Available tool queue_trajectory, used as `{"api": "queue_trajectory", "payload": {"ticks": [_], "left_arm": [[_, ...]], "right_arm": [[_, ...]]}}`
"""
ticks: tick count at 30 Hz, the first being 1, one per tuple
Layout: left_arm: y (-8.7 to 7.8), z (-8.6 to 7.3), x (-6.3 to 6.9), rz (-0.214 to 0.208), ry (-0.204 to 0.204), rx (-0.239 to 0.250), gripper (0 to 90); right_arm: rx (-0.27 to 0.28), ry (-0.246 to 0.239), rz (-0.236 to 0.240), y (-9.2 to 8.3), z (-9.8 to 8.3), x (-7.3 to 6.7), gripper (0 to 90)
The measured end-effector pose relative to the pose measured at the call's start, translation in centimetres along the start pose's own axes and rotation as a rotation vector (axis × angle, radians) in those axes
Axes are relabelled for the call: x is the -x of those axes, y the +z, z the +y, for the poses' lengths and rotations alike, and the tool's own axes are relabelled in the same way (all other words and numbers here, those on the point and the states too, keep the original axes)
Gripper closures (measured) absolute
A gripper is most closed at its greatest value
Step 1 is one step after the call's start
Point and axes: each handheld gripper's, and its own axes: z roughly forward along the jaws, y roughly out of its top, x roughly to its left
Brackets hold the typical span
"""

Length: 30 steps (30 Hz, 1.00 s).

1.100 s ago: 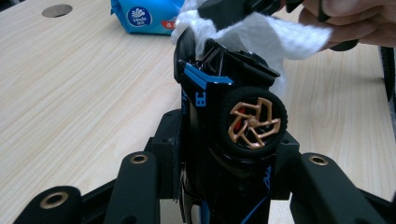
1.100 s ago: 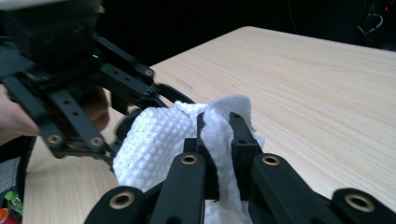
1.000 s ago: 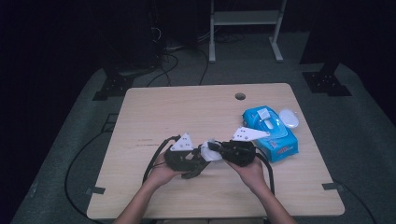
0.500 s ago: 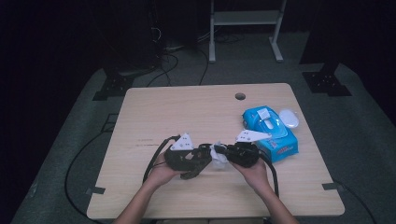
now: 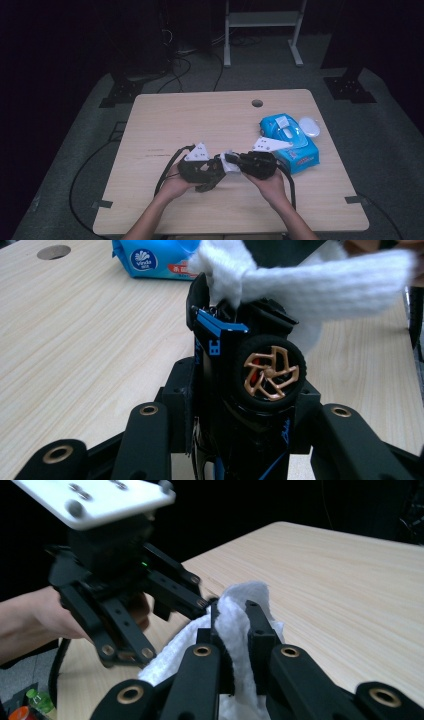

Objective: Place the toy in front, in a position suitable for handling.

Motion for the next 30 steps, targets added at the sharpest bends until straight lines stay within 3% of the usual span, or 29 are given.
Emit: {"api": "queue_trajectory", "payload": {"ticks": [5,11,16,27,30], "left_arm": [[-0.1,0.0,0.1,-0.003,-0.003,0.013,57.2],[-0.2,-0.1,0.0,-0.009,0.000,0.006,57.2],[0.0,-0.2,-0.1,-0.011,-0.002,0.004,57.2],[-0.1,-0.2,-0.3,-0.018,-0.019,0.016,57.2],[0.0,-0.2,-0.4,-0.023,-0.018,0.011,57.2]], "right_arm": [[0.005,-0.027,0.008,0.4,0.5,-0.4,85.4],[-0.003,0.034,-0.017,0.1,-0.7,1.2,85.4],[-0.043,0.066,-0.042,0.2,-2.3,2.0,85.4],[-0.152,0.066,-0.073,0.5,-3.6,2.9,85.4],[-0.150,0.089,-0.080,0.2,-3.9,3.3,85.3]]}}
